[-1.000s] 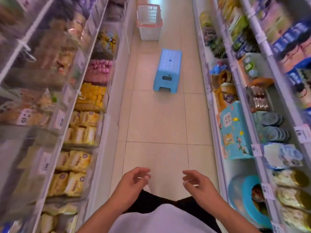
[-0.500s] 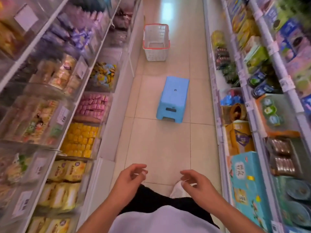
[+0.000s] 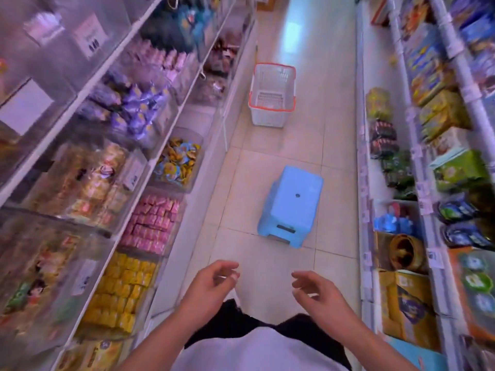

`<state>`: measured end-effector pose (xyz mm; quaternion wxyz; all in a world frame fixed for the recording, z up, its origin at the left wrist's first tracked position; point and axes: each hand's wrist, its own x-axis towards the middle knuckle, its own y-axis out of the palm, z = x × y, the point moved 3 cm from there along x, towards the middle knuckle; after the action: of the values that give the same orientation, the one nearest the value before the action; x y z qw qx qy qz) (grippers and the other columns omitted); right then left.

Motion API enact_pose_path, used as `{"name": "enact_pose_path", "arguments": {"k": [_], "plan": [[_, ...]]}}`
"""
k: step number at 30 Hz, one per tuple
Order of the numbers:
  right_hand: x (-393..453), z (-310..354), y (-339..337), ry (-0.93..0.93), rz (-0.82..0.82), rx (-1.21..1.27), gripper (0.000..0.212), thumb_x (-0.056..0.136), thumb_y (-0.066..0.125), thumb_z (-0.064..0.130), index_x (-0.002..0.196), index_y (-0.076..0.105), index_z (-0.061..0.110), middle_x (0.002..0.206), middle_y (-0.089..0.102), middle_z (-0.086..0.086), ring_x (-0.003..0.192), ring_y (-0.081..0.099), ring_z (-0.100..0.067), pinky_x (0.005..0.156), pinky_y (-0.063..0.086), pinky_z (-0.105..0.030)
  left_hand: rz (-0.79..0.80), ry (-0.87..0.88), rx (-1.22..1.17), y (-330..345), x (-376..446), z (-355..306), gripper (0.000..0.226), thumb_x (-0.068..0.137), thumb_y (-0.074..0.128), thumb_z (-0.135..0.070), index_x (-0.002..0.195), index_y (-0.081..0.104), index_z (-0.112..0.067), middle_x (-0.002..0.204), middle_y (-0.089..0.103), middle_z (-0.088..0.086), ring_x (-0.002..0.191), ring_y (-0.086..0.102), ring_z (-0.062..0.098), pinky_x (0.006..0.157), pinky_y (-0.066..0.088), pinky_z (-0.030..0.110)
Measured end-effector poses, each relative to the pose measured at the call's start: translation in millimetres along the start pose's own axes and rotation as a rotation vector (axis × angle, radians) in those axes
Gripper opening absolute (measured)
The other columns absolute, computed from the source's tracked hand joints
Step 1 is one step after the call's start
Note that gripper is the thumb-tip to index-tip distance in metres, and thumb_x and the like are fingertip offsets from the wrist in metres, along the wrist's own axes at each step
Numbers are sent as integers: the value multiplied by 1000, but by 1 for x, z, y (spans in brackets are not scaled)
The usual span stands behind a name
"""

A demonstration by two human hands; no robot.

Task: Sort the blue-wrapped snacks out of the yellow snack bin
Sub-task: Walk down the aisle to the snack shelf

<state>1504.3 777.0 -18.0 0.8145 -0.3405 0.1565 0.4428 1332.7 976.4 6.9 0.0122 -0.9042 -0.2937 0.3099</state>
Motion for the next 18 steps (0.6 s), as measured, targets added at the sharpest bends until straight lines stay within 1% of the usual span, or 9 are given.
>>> {"name": "enact_pose_path", "arguments": {"k": [2, 3, 5, 7, 9, 12, 13, 16, 18], "plan": [[26, 22, -3, -8, 19, -11, 33, 77, 62, 47, 109, 65, 40, 100, 71, 13, 95, 66, 0, 79, 52, -20, -2, -18, -2, -19, 30, -14, 19, 95, 63, -11, 111, 68, -20, 101, 74, 2, 92, 68, 8, 81, 50, 12], [38, 32, -6, -6, 37, -22, 31, 80, 63, 44, 111, 65, 39, 101, 71, 12, 95, 66, 0, 81, 53, -21, -14, -32, -5, -28, 44, -20, 20, 95, 63, -9, 111, 68, -19, 100, 74, 2, 93, 69, 10, 82, 51, 14], [61, 47, -14, 14, 49, -30, 26, 87, 66, 30, 113, 65, 36, 101, 71, 11, 94, 66, -1, 85, 53, -22, -41, -50, -10, -43, 68, -31, 20, 94, 63, -8, 110, 69, -18, 98, 74, 3, 93, 70, 14, 81, 52, 17], [85, 59, -26, 10, 57, -55, 29, 88, 66, 20, 114, 66, 33, 100, 71, 10, 90, 67, 0, 82, 52, -19, -57, -65, -20, -53, 92, -40, 20, 94, 64, -8, 108, 70, -20, 96, 76, 2, 91, 71, 14, 82, 54, 19], [115, 71, -38, 5, 78, -76, 30, 88, 66, 17, 115, 65, 31, 100, 71, 10, 89, 66, 2, 78, 50, -13, -71, -82, -4, -56, 118, -49, 20, 94, 64, -9, 106, 70, -23, 95, 76, 1, 89, 71, 11, 86, 55, 25], [167, 87, -53, -32, 151, -130, 30, 89, 64, 17, 116, 63, 31, 102, 69, 11, 93, 62, 9, 75, 47, -9, -135, -116, -37, -55, 154, -64, 21, 93, 64, -7, 105, 70, -23, 96, 75, 5, 91, 71, 17, 92, 55, 34], [183, 96, -58, -51, 172, -146, 30, 90, 64, 18, 116, 63, 31, 103, 68, 12, 94, 62, 10, 76, 47, -10, -162, -114, -53, -54, 164, -72, 21, 92, 65, -8, 105, 70, -24, 97, 75, 5, 91, 71, 17, 92, 55, 35], [228, 122, -72, -106, 260, -216, 28, 91, 63, 24, 117, 61, 35, 102, 68, 15, 95, 62, 8, 83, 49, -14, -215, -92, -72, -53, 190, -97, 20, 93, 65, -16, 107, 70, -29, 100, 74, 1, 95, 69, 12, 91, 54, 30], [256, 143, -78, -132, 321, -280, 26, 91, 63, 27, 115, 60, 39, 101, 68, 15, 94, 61, 10, 83, 45, -9, -246, -85, -91, -58, 202, -110, 19, 94, 65, -18, 109, 69, -28, 102, 74, 0, 96, 68, 11, 90, 52, 25]]}}
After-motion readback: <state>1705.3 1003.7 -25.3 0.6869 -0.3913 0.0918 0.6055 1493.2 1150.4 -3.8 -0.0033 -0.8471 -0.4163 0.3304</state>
